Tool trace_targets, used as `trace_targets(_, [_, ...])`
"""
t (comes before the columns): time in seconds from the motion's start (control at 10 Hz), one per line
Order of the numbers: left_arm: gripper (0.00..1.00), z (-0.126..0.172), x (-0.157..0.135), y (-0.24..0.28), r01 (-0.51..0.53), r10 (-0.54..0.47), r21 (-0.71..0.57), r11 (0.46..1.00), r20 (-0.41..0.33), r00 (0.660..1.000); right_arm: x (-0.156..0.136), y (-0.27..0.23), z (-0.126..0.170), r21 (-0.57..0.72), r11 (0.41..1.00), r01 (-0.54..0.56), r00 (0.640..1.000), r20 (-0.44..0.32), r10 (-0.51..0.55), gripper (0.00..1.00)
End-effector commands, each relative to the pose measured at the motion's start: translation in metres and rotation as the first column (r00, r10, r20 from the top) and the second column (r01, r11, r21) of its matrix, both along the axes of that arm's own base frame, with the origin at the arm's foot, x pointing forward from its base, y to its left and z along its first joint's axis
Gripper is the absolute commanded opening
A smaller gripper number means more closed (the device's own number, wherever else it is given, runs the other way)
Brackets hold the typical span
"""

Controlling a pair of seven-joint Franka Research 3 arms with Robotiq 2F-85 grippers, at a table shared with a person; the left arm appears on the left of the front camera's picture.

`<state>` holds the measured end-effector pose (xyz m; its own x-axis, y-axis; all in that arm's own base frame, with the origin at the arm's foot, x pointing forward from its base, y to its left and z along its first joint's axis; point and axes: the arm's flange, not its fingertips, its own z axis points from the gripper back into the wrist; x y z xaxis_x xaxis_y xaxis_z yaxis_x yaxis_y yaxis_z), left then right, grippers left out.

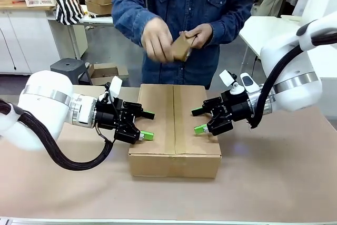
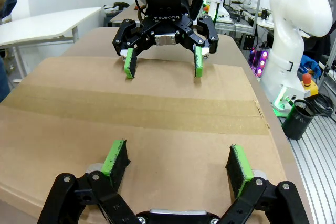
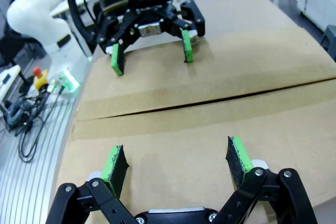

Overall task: Pack the gift set into the box.
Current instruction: Press and hold the closed box until the human finishes sealing it.

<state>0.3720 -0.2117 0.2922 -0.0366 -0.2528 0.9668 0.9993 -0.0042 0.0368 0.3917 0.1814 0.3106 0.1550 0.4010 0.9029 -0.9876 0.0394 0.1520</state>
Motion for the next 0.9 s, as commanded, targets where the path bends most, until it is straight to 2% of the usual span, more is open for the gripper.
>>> trace_targets(0.0, [1.00, -0.0012, -0.0011, 0.0005, 0.001, -0.001, 0.003, 1.000, 0.003, 1.000, -0.0004, 0.0003, -0.0024, -0.009, 1.000, -0.001, 1.000, 0.004, 0.001, 1.00])
trace_targets(0.8, [1.00, -0.0012, -0.0011, 0.0005, 0.001, -0.001, 0.003, 1.000, 0.003, 1.000, -0.0004, 0.0003, -0.0024, -0.009, 1.000, -0.001, 1.000, 0.004, 0.001, 1.00])
